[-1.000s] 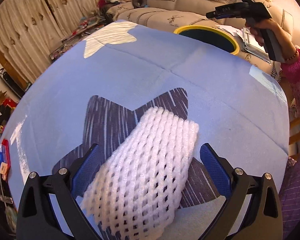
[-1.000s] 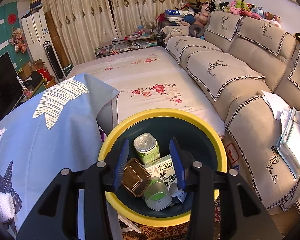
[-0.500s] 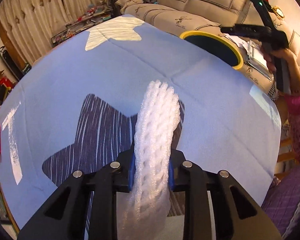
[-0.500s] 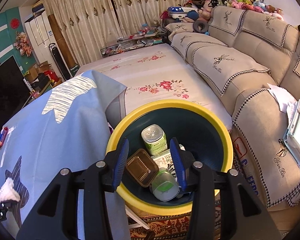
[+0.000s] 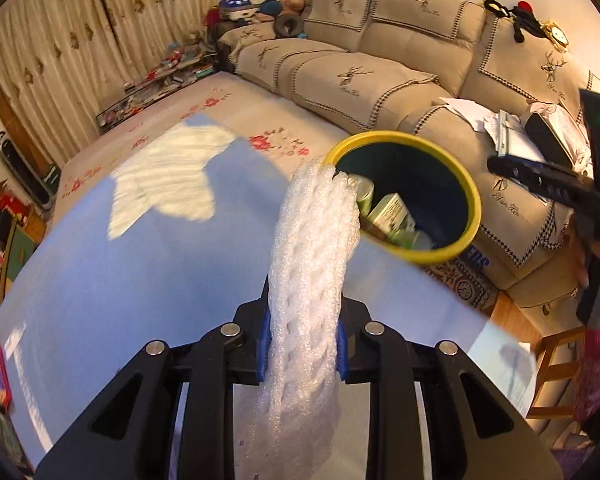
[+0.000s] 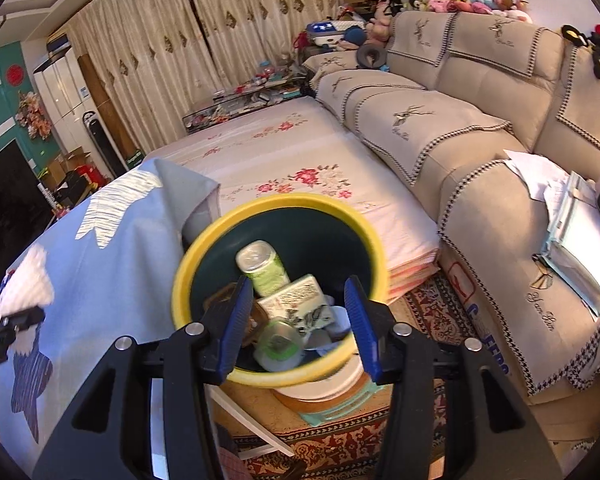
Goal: Collect trash
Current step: 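Carry the foam sleeve over the yellow bin with the left gripper, then open the left gripper to drop the foam sleeve into the bin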
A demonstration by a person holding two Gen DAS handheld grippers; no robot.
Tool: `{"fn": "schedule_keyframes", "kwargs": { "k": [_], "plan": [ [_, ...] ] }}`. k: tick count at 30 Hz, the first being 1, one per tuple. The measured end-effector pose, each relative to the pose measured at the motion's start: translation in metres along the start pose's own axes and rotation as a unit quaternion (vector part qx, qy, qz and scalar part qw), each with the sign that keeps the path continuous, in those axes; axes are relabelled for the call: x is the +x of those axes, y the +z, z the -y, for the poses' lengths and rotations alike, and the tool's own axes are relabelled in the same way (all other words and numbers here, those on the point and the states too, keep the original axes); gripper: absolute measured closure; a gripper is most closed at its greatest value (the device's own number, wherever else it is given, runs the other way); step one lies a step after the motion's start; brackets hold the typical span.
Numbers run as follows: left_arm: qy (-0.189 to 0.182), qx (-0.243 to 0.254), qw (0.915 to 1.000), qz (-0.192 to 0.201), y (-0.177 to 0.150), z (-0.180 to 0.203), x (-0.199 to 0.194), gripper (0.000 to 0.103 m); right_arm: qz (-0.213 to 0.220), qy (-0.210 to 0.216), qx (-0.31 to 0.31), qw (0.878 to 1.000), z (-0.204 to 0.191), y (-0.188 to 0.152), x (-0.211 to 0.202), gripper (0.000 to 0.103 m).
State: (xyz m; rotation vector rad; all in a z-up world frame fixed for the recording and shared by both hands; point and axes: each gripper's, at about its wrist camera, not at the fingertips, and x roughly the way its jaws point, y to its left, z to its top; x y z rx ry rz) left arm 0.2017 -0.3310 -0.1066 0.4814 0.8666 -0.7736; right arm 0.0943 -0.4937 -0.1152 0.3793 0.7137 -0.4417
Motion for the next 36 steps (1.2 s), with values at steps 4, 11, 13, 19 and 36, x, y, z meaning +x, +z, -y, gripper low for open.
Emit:
{"fn": "schedule_keyframes", "kwargs": {
  "k": [4,11,13,19,36],
  "plan": [
    [-0.018,0.021,0.9996,-0.005,0.045,0.038,0.035,0.078,0.003,-0.018,0.016,1.0,0.028,-0.004,-0.007,0.057],
    [-0.052,0.026,0.9974,-0.043,0.104,0.097,0.109,0.077,0.0,-0.031,0.044,0.999,0.068,-0.014,-0.01,0.056],
    [-0.059,0.021,0.9961,-0.062,0.114,0.107,0.133,0.076,-0.003,-0.032,0.05,0.998,0.077,-0.015,-0.008,0.056],
    [-0.047,-0.007,0.9927,-0.111,0.118,0.124,0.188,0.056,-0.01,-0.033,0.065,0.997,0.092,-0.02,-0.006,0.054],
    [-0.057,-0.127,0.99,-0.019,0.112,0.068,0.099,0.005,0.025,-0.056,0.041,0.997,0.057,-0.021,-0.045,0.048]
  ]
}}
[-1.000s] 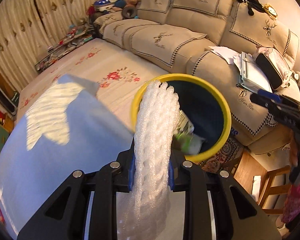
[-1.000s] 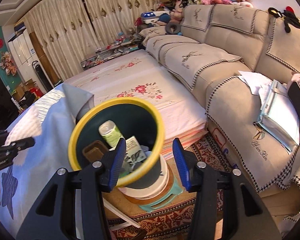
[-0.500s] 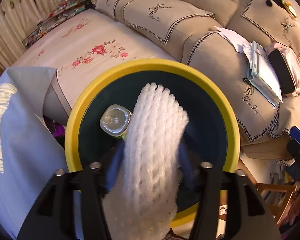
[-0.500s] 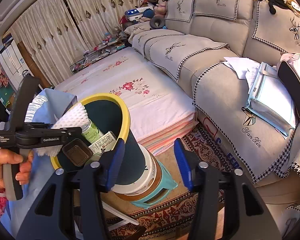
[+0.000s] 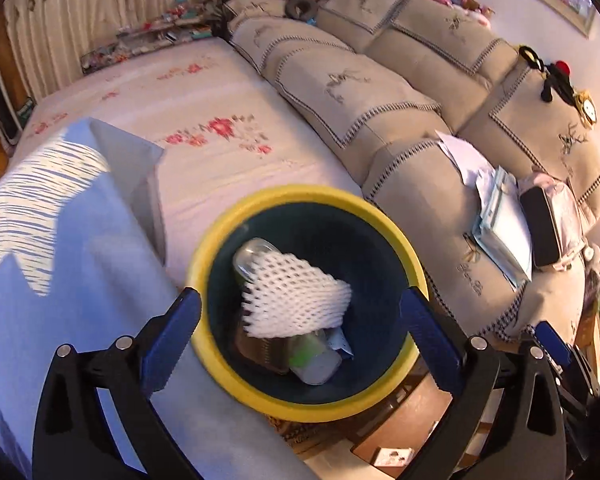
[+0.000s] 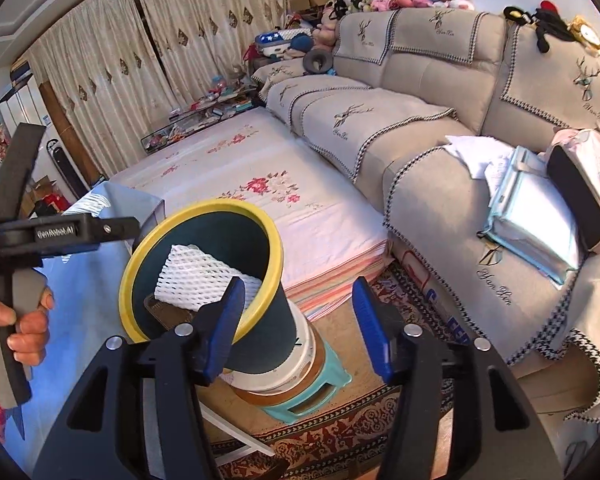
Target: Collect trash
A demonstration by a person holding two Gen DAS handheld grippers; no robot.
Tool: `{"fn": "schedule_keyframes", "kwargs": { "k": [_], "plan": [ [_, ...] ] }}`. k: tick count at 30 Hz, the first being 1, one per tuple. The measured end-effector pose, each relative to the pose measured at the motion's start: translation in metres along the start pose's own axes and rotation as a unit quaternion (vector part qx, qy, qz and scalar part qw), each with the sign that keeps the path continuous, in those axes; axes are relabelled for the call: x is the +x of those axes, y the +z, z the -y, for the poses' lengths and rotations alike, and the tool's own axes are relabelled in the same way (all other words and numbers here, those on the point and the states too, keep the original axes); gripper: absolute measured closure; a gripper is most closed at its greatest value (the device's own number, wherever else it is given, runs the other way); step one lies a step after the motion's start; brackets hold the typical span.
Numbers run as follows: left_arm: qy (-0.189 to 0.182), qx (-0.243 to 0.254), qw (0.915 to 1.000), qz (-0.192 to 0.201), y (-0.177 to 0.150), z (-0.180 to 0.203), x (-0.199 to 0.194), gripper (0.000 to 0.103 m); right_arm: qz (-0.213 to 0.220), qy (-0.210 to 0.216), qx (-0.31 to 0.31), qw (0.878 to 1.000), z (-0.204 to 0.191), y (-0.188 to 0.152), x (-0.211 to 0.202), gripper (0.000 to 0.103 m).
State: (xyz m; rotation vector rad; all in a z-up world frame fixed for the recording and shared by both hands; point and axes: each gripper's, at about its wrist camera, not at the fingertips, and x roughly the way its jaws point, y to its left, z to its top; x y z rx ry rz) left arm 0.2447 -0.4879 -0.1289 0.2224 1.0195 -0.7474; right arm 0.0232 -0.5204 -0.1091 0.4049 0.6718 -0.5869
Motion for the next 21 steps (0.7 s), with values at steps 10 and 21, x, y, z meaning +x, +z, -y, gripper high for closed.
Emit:
{"fn": "schedule_keyframes", "kwargs": {
  "k": [10,21],
  "plan": [
    [0.107,-0.057,0.9767,0.177,-0.094,-0.08,-0.194,0.005,0.027,0.034,-0.074,0.996,-0.051,-0.008,-0.046,0.04],
    [0.275,-0.134,0.9079,0.287,-0.253,-0.133,-0.352,0.005,0.09,0.113,-0.149,0.978,-0.15,-0.031,-0.116,0.022]
  ]
}}
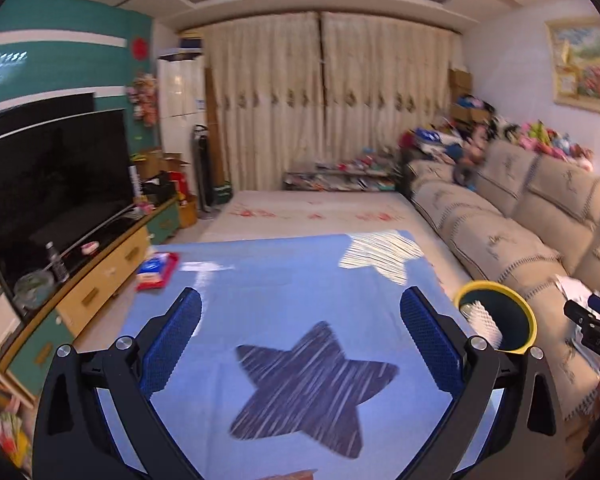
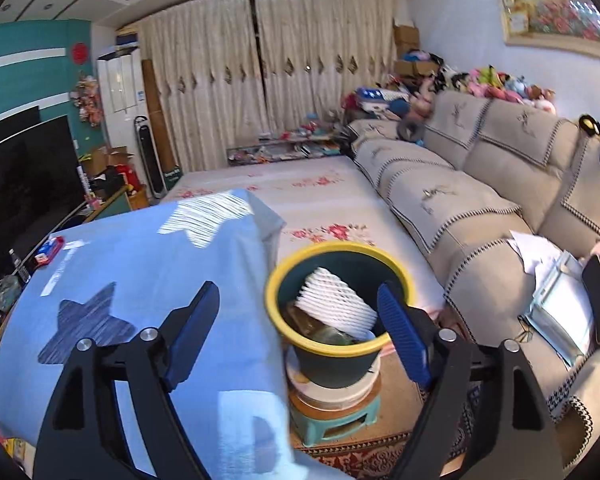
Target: Collect trash
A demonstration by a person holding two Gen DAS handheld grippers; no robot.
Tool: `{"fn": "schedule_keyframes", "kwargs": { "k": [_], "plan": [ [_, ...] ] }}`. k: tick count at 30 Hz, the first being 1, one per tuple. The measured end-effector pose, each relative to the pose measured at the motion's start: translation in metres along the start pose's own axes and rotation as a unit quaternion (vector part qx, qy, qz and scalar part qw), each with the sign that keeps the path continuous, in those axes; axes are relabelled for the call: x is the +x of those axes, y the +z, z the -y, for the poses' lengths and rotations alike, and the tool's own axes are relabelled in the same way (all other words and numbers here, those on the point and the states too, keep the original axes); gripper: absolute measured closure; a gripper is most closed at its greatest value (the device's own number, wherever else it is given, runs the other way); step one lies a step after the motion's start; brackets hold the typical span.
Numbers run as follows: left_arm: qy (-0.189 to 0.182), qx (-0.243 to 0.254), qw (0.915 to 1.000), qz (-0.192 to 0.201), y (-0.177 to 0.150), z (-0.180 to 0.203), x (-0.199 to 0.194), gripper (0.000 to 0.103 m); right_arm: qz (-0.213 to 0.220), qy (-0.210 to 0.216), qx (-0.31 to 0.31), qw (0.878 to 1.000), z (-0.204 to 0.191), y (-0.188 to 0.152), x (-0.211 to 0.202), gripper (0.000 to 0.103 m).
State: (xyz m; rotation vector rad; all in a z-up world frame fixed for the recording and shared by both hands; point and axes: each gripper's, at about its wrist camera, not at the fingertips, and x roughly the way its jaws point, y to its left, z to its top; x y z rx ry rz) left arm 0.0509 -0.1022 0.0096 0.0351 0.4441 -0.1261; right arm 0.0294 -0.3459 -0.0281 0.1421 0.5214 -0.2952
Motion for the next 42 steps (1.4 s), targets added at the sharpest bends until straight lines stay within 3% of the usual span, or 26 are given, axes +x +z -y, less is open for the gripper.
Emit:
{"fn": "schedule_keyframes", "kwargs": {
  "k": [7,14,42],
  "plan": [
    [0.036,-0.003,0.9993,-0.002,-0.02,-0.031,-0.023,0.005,0.004,0.026,-0.008,1.0,-0.033,-0.001,-0.014,0.018],
    [0.032,-0.008,0.9992,-0.022,-0.034,-0.033,-0.017,0.005,0.001,0.032,-0.006,0.999,-0.041,-0.001,-0.013,0.018],
    [0.021,0.0,0.9994,-0.028,-0.033,-0.019,-0.008,0.005,-0.009,0.036,-0.006,0.999,-0.04,-0.005,-0.006,0.017]
  ]
}}
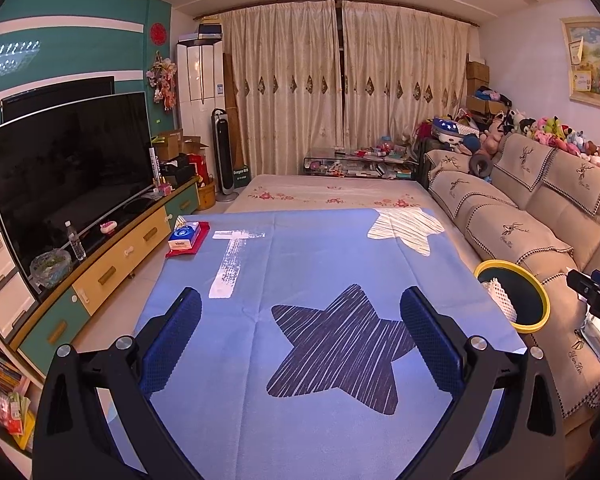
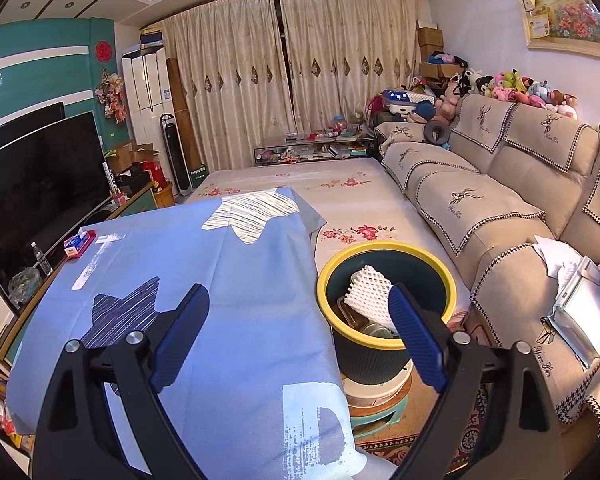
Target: Collect trash
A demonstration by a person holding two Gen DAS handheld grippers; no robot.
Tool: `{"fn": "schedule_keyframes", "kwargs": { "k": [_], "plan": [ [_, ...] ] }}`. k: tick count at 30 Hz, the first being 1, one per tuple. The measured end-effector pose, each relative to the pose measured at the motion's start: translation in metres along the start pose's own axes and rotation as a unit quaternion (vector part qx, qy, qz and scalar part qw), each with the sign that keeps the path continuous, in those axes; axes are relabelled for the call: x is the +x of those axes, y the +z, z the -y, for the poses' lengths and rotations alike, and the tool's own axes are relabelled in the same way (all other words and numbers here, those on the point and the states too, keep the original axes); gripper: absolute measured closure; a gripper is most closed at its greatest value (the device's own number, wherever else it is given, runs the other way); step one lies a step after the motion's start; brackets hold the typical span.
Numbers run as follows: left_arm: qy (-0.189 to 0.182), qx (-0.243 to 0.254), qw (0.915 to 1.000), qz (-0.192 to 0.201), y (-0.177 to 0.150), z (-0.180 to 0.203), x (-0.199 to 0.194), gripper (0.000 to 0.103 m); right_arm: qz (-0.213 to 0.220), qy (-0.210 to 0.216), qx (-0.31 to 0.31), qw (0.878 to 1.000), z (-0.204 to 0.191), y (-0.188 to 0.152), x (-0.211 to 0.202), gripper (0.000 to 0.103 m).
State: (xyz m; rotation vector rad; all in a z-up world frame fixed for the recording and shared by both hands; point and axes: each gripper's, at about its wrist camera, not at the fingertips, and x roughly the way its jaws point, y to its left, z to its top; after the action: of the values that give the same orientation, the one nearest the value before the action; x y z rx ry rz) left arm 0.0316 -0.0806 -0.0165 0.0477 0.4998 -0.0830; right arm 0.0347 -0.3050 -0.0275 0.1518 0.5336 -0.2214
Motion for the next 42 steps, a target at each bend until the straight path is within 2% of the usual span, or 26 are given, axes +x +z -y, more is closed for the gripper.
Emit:
{"fn": "schedule_keyframes", "kwargs": {
  "k": [42],
  "plan": [
    [-0.006,0.007,1.0,-0.003,-0.0015,0.009,0.0041,0.005,-0.003,0.0,0.004,1.0,-0.001,-0.0027,0.0046,0.017]
  ]
}}
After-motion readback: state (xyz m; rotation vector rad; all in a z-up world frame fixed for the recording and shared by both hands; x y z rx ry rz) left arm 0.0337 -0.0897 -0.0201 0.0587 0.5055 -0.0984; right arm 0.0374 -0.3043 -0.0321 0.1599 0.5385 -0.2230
